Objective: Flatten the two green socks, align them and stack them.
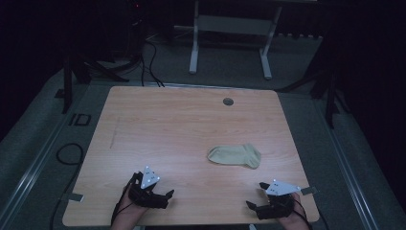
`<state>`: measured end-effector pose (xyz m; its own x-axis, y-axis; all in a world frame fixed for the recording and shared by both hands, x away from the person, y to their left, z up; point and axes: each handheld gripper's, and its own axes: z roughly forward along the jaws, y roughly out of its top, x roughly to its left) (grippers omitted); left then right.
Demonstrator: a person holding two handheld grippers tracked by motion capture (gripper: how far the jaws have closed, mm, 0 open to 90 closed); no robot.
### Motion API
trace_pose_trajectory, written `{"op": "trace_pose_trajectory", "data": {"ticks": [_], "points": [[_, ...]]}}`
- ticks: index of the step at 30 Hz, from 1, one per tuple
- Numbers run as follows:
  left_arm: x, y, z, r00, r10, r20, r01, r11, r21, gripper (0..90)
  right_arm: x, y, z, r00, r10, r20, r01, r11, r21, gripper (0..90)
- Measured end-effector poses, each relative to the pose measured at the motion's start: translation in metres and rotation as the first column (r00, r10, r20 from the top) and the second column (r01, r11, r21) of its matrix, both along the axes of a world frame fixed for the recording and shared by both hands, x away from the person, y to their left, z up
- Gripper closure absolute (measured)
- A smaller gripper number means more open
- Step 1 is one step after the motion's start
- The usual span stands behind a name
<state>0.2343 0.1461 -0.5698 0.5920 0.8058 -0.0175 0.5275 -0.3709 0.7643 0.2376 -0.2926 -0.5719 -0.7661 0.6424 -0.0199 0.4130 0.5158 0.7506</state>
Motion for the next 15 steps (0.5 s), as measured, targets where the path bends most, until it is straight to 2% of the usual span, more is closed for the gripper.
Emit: {"op": "trace_pose_trajectory", "data": {"ticks": [6, 15], "points": [[-0.0030, 0.0043, -0.0019, 0.9999, 0.010, 0.005, -0.010, 0.9999, -0.009, 2.5, -0.0006, -0.0019, -0.0013, 1.0000, -0.005, 0.008, 0.005, 1.000, 0.009, 12.7], [-0.0084, 0.0067, -0.0029, 0.9996, 0.019, 0.019, -0.018, 0.9997, -0.017, 2.5, 0.0006, -0.0008, -0.0030, 1.0000, -0.004, 0.008, 0.004, 1.000, -0.011, 13.2]]}}
